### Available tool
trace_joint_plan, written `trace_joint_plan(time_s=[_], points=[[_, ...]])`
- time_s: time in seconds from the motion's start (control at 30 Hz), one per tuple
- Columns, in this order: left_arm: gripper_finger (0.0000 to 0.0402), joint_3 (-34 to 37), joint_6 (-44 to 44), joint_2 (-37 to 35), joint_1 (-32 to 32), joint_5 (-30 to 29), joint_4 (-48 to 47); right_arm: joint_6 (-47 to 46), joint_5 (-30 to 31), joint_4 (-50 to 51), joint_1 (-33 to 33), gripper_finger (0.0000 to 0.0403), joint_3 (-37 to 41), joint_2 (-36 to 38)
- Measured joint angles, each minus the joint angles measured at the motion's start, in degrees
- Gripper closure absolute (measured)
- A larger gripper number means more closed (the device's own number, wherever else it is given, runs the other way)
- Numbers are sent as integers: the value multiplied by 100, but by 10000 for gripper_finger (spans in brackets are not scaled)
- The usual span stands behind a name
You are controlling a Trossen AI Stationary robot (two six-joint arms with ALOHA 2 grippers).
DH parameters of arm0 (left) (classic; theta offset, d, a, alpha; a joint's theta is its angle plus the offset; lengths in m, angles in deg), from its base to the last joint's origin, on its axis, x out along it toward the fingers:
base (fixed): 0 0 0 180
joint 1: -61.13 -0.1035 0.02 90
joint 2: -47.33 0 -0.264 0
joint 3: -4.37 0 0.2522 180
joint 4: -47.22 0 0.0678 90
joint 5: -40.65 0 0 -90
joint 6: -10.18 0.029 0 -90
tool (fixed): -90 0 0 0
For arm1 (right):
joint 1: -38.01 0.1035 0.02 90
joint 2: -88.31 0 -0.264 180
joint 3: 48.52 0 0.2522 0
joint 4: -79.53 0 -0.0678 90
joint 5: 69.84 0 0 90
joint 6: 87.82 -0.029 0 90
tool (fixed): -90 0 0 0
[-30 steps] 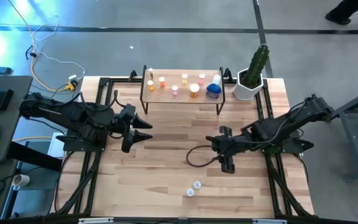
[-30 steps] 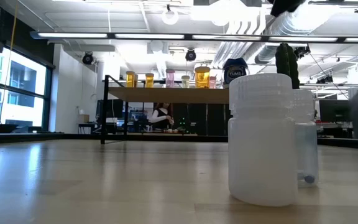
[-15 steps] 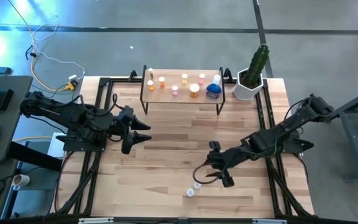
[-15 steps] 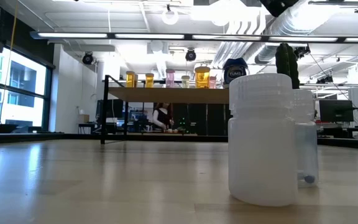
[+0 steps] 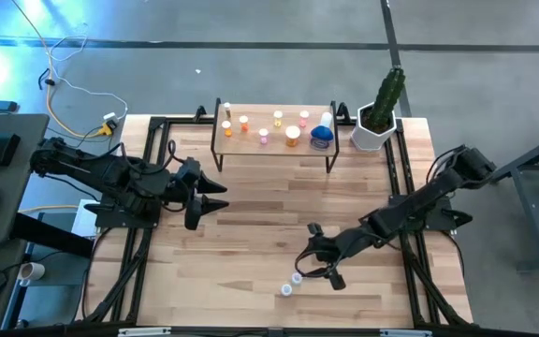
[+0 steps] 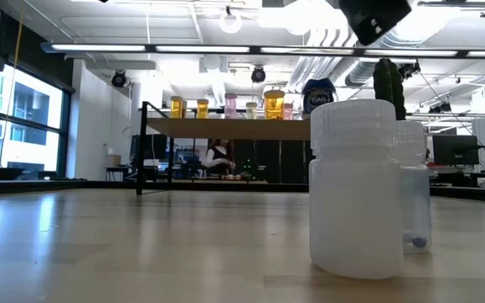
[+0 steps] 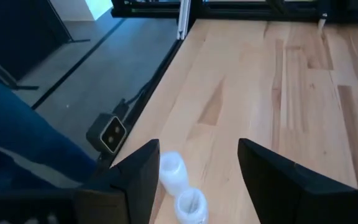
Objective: Pick and place medicine bottles onto shelf by color
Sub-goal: Put the top white medicine bottle on the shelf
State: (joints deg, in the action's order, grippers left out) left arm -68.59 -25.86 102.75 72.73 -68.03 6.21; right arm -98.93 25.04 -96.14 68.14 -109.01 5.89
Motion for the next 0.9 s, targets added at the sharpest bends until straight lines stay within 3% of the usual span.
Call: trace_joint_plan(time_s=[0.43,0.9], points=[[174,0,15,-2,0,0,-41,67,-238,-623,31,194,-1,-1129],[174,0,20,-2,0,0,-235,65,-402,-896,31,194,-1,-1764]])
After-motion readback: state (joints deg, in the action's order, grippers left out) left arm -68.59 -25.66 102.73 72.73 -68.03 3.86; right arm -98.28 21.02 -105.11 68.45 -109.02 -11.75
